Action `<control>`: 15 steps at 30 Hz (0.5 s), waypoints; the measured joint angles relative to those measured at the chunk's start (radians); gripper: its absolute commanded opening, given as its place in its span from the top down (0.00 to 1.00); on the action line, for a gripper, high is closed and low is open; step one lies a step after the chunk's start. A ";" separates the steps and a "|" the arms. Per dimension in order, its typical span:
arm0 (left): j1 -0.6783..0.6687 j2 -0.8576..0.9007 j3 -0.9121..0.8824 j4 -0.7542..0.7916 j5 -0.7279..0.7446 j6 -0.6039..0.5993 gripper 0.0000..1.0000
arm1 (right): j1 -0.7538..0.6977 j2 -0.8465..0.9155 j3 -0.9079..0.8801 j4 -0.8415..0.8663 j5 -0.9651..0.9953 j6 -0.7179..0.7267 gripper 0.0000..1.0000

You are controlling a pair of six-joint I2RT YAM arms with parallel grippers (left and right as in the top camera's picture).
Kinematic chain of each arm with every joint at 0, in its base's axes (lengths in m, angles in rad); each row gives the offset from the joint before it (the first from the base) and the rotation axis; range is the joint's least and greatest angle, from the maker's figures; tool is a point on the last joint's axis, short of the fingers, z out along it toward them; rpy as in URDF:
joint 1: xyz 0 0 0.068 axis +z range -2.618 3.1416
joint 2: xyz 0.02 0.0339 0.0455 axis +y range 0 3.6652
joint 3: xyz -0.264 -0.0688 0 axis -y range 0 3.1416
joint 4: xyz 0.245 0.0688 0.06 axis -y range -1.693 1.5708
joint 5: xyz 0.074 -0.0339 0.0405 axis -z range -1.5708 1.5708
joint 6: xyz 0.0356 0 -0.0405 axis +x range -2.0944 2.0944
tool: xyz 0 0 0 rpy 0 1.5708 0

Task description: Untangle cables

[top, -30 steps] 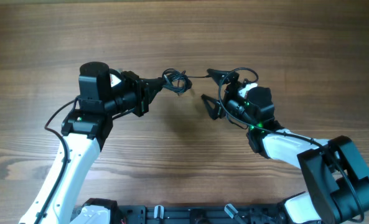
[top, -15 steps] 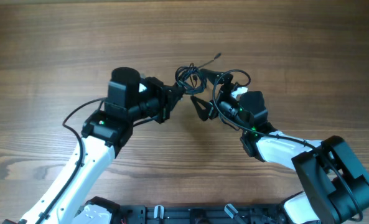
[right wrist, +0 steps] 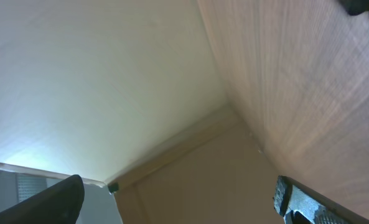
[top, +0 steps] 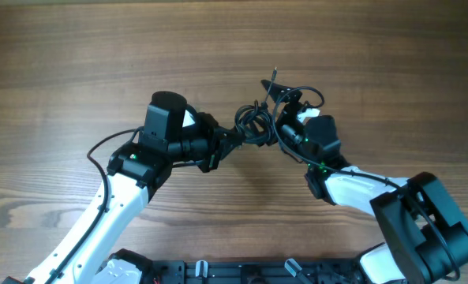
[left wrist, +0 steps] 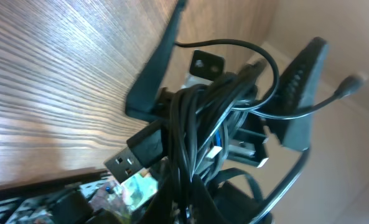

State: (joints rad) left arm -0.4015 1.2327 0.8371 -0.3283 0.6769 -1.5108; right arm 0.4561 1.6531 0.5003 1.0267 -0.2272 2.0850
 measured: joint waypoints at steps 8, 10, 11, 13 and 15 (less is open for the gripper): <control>0.047 0.000 0.000 -0.039 -0.014 0.478 0.96 | -0.066 0.000 0.000 -0.018 -0.184 -0.159 0.00; 0.051 0.000 0.001 -0.109 -0.066 0.560 0.96 | -0.066 0.000 0.000 -0.026 -0.233 -0.207 0.00; 0.051 0.000 0.000 -0.166 -0.124 0.592 0.96 | -0.066 0.000 0.000 -0.027 -0.270 -0.251 0.00; 0.051 0.000 0.000 -0.184 -0.201 0.626 0.96 | -0.066 0.000 0.000 -0.027 -0.318 -0.306 0.00; 0.051 0.000 0.000 -0.184 -0.228 0.638 0.96 | -0.066 0.000 0.000 -0.027 -0.351 -0.333 0.00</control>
State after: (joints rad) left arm -0.3504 1.2327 0.8368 -0.5125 0.4488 -0.8726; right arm 0.3897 1.6531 0.5003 0.9993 -0.5781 1.7515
